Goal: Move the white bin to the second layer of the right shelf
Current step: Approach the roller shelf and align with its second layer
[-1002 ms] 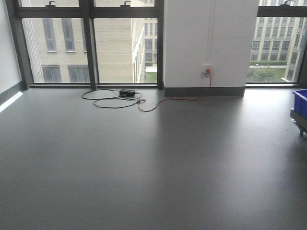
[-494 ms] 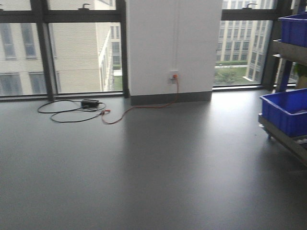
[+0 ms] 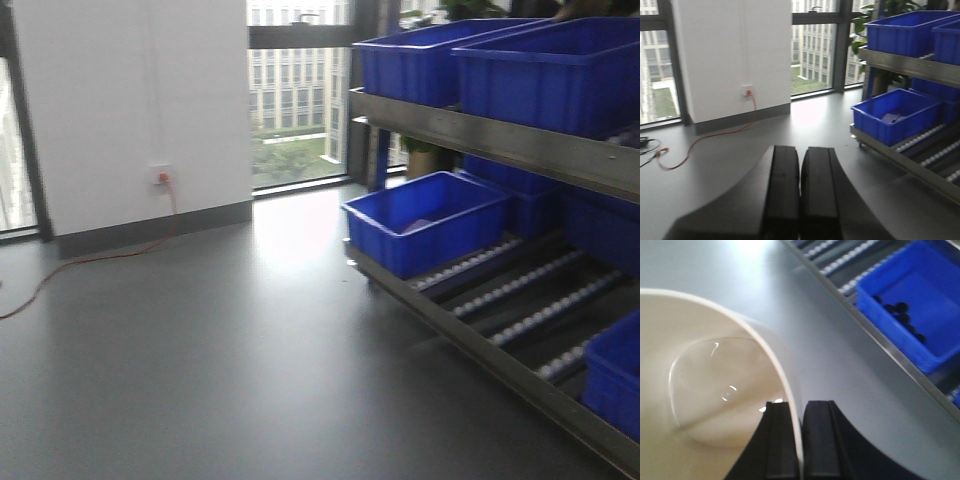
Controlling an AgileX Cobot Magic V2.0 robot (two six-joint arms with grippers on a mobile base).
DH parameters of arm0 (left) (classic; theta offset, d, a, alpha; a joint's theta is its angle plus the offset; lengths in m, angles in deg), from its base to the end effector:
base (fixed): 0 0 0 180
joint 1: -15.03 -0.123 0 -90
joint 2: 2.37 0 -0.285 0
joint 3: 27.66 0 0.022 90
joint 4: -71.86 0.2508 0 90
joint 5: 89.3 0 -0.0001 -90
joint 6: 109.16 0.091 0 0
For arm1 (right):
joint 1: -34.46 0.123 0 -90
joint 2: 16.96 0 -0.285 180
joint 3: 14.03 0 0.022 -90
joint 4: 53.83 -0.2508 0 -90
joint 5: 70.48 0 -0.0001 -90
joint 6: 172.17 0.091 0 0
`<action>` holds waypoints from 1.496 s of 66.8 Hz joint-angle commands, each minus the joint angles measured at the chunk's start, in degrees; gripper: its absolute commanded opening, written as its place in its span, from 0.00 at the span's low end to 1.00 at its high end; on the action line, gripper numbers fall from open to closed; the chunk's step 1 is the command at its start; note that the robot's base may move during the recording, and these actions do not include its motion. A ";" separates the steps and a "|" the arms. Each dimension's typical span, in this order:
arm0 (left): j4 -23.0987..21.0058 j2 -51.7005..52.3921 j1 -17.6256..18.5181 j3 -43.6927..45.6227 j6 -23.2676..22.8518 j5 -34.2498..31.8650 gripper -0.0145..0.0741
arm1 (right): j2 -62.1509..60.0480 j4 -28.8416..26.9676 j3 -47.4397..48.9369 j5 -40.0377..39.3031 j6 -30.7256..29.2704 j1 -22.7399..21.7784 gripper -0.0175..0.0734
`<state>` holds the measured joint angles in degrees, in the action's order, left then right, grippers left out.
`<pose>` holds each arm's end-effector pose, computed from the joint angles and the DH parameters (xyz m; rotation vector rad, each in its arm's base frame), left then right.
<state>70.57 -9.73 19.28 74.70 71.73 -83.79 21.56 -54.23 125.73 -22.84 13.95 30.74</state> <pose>0.0561 -0.0044 0.2024 0.0548 1.5791 -0.0652 0.0917 -0.0055 0.3169 0.1915 2.1979 0.0316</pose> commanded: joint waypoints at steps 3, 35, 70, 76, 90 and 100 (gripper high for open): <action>-0.36 1.03 0.06 -2.11 -0.17 -4.96 0.26 | 0.02 -0.10 1.70 -4.98 -0.23 -0.32 0.25; -0.36 1.03 0.06 -2.11 -0.17 -4.96 0.26 | 0.02 -0.10 1.70 -4.98 -0.23 -0.32 0.25; -0.36 1.03 0.06 -2.11 -0.17 -4.96 0.26 | 0.02 -0.10 1.70 -4.98 -0.23 -0.32 0.25; -0.36 1.03 0.06 -2.11 -0.17 -4.96 0.26 | 0.02 -0.10 1.70 -4.98 -0.23 -0.32 0.25; -0.36 1.03 0.06 -2.11 -0.17 -4.96 0.26 | 0.02 -0.10 1.70 -4.98 -0.23 -0.32 0.25; -0.36 1.03 0.06 -2.11 -0.17 -4.96 0.26 | 0.02 -0.10 1.70 -4.98 -0.23 -0.32 0.25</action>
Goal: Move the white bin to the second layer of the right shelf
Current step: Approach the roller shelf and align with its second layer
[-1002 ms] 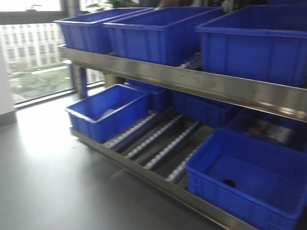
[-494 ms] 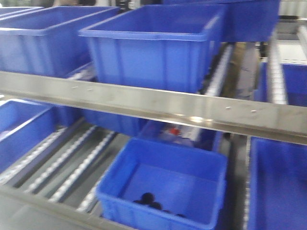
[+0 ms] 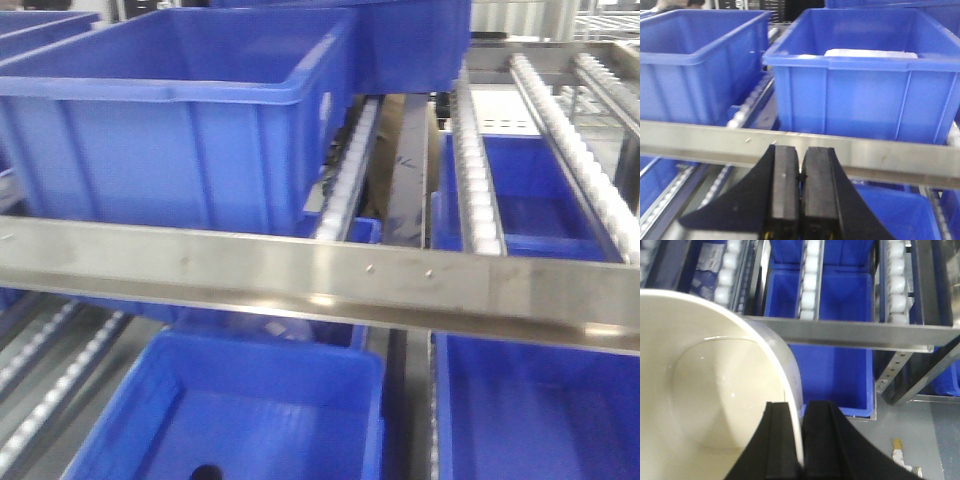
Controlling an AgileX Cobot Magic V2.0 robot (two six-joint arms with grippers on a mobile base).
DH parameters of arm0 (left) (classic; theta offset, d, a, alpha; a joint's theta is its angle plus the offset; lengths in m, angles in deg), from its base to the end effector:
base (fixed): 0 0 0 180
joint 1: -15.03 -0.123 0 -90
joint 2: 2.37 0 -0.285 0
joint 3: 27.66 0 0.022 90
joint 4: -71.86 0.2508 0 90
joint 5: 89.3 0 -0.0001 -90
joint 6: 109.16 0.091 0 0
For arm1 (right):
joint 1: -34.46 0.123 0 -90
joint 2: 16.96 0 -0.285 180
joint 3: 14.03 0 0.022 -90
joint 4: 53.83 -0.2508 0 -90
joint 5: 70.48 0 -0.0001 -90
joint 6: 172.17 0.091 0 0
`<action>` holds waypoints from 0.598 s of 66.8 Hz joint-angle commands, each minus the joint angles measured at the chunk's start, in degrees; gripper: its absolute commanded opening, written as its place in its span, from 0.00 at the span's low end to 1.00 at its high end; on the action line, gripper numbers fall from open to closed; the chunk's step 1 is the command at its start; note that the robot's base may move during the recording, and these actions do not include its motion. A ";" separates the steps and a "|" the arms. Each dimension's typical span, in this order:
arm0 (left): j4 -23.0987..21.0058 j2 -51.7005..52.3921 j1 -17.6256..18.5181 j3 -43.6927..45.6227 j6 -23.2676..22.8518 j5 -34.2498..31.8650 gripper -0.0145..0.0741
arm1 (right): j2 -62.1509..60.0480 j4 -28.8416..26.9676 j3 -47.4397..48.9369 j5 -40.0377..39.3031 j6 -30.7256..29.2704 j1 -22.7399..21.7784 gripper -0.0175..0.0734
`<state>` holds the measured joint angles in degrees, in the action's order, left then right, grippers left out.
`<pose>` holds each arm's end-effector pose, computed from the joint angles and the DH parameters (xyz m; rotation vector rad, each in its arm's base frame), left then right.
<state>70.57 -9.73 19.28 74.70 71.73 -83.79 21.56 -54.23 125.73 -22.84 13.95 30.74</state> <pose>0.0561 -0.0044 0.2024 0.0548 1.5791 -0.0652 0.0917 -0.0055 0.3169 0.1915 2.1979 0.0316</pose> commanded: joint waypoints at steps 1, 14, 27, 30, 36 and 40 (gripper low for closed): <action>-0.36 1.03 0.06 -2.11 -0.17 -4.96 0.26 | 0.02 -0.10 1.70 -4.98 -0.23 -0.32 0.25; -0.36 1.03 0.06 -2.11 -0.17 -4.96 0.26 | 0.02 -0.10 1.70 -4.98 -0.23 -0.32 0.25; -0.36 1.03 0.06 -2.11 -0.17 -4.96 0.26 | 0.02 -0.10 1.70 -4.98 -0.23 -0.32 0.25; -0.36 1.03 0.06 -2.11 -0.17 -4.96 0.26 | 0.02 -0.10 1.70 -4.98 -0.23 -0.32 0.25; -0.36 1.03 0.06 -2.11 -0.17 -4.96 0.26 | 0.02 -0.10 1.70 -4.98 -0.23 -0.32 0.25; -0.36 1.03 0.06 -2.11 -0.17 -4.96 0.26 | 0.02 -0.10 1.70 -4.98 -0.23 -0.32 0.25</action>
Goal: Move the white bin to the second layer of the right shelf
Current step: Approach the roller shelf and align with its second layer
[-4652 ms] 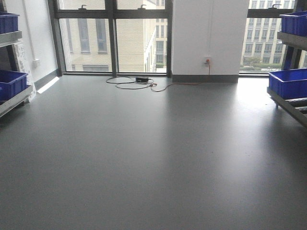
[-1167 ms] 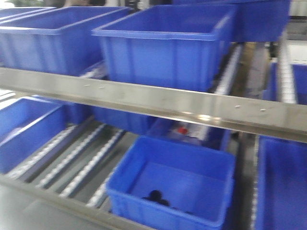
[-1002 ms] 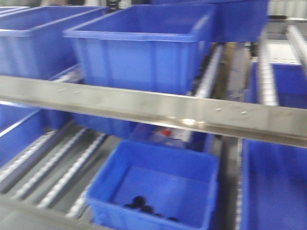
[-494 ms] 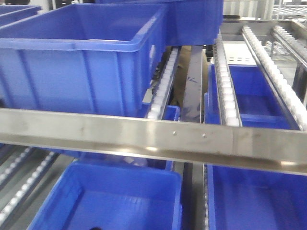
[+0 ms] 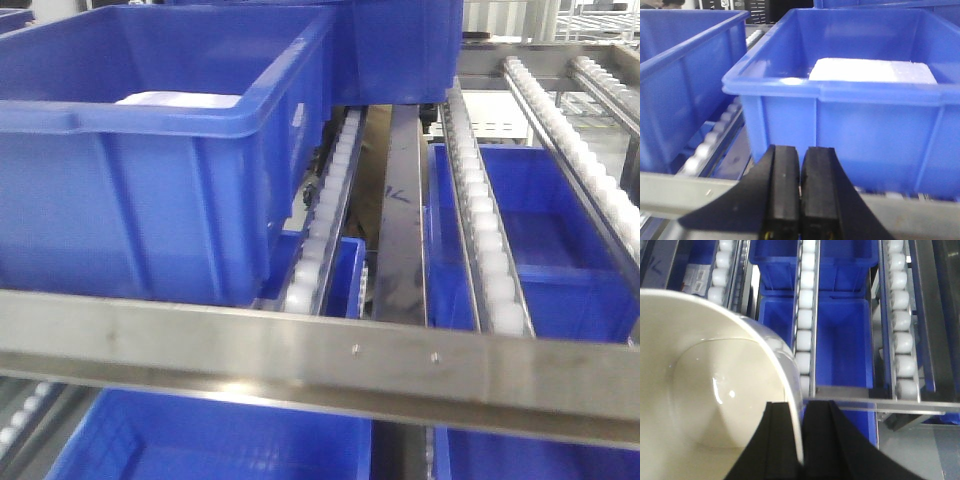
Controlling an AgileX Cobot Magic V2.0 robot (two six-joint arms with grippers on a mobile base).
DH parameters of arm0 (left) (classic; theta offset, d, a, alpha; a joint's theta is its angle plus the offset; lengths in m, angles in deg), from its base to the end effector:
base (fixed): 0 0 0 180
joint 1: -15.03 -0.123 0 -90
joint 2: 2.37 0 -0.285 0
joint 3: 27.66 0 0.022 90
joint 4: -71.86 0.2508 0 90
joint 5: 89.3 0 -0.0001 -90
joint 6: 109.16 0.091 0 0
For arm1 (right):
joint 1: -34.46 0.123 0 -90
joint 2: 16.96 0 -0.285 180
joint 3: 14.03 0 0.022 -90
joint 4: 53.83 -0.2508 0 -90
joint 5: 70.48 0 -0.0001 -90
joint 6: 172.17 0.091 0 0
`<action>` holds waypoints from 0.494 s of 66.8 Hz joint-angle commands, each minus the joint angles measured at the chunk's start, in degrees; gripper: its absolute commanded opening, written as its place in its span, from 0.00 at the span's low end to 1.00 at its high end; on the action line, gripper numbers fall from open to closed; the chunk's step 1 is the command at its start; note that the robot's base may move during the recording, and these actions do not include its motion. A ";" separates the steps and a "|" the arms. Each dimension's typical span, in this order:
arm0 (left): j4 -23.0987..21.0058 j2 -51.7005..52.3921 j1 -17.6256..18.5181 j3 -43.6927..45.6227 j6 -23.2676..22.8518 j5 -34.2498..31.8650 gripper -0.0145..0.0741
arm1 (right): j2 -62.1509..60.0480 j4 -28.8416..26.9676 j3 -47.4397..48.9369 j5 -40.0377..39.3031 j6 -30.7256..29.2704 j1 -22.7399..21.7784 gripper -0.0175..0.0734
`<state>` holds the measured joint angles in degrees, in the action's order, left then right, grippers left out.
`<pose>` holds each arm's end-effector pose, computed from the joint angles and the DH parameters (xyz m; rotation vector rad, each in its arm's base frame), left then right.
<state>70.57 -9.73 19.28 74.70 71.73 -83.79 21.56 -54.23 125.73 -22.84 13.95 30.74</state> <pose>0.0561 -0.0044 0.2024 0.0548 1.5791 -0.0652 0.0917 -0.0055 0.3169 0.1915 2.1979 0.0316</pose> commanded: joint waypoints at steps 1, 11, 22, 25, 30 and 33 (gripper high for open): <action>-0.36 1.03 0.06 -2.11 -0.17 -4.96 0.26 | 0.02 -0.10 1.70 -4.98 -0.23 -0.32 0.25; -0.36 1.03 0.06 -2.11 -0.17 -4.96 0.26 | 0.02 -0.10 1.70 -4.98 -0.23 -0.32 0.25; -0.36 1.03 0.06 -2.11 -0.17 -4.96 0.26 | 0.02 -0.10 1.70 -4.98 -0.23 -0.32 0.25; -0.36 1.03 0.06 -2.11 -0.17 -4.96 0.26 | 0.02 -0.10 1.70 -4.98 -0.23 -0.32 0.25; -0.36 1.03 0.06 -2.11 -0.17 -4.96 0.26 | 0.02 -0.10 1.70 -4.98 -0.23 -0.32 0.25; -0.36 1.03 0.06 -2.11 -0.17 -4.96 0.26 | 0.02 -0.10 1.70 -4.98 -0.23 -0.32 0.25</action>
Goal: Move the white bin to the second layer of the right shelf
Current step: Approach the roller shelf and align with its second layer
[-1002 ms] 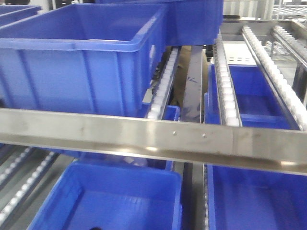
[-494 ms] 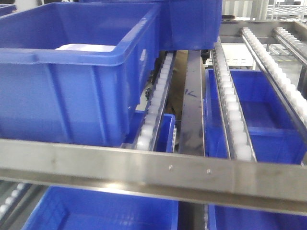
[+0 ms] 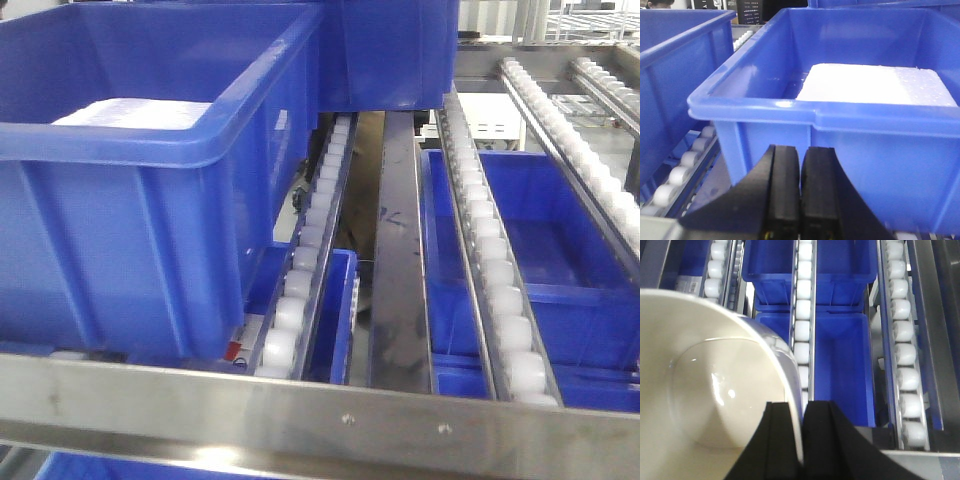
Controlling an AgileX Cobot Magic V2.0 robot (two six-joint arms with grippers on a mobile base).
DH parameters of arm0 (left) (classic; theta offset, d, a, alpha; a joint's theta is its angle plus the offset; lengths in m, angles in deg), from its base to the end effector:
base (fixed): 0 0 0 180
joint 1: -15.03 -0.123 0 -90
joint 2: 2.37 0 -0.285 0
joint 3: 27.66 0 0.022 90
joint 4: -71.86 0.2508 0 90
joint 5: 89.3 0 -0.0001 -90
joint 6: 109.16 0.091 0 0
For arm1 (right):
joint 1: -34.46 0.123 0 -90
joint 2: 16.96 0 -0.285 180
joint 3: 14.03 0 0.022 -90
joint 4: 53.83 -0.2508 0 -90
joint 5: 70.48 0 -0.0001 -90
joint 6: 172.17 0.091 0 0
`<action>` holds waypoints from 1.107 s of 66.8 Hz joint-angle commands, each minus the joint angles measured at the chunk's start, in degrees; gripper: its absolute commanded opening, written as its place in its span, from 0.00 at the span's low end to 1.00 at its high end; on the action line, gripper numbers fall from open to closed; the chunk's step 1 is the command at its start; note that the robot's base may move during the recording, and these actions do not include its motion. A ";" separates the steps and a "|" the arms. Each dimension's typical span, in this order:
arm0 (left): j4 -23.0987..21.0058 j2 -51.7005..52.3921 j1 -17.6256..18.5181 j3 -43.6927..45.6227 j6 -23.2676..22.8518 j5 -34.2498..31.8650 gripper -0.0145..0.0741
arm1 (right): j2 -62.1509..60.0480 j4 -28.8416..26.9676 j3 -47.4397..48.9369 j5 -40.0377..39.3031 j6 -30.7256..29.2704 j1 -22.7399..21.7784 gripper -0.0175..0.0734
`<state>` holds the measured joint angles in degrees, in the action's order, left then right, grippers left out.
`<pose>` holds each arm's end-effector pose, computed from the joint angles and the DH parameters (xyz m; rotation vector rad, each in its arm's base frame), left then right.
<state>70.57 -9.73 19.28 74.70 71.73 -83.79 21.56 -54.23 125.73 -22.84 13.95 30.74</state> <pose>0.0561 -0.0044 0.2024 0.0548 1.5791 -0.0652 0.0917 -0.0055 0.3169 0.1915 2.1979 0.0316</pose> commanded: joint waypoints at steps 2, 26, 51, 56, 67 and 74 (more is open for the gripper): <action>-0.36 1.03 0.06 -2.11 -0.17 -4.96 0.26 | 0.02 -0.10 1.70 -4.98 -0.23 -0.32 0.25; -0.36 1.03 0.06 -2.11 -0.17 -4.96 0.26 | 0.02 -0.10 1.70 -4.98 -0.23 -0.32 0.25; -0.36 1.03 0.06 -2.11 -0.17 -4.96 0.26 | 0.02 -0.40 1.70 -4.82 -0.23 -0.32 0.25; -0.36 1.03 0.06 -2.11 -0.17 -4.96 0.26 | 0.02 -2.29 1.70 -5.56 -0.23 -0.32 0.25; -0.36 1.03 0.06 -2.11 -0.17 -4.96 0.26 | 2.69 -4.61 1.70 -6.17 -0.23 -0.32 0.25; -0.36 1.03 0.06 -2.11 -0.17 -4.96 0.26 | 6.71 -4.56 1.70 -7.02 -0.23 -0.32 0.25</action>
<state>70.57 -9.73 19.28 74.70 71.73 -83.79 25.28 -58.20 125.73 -23.92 13.95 30.74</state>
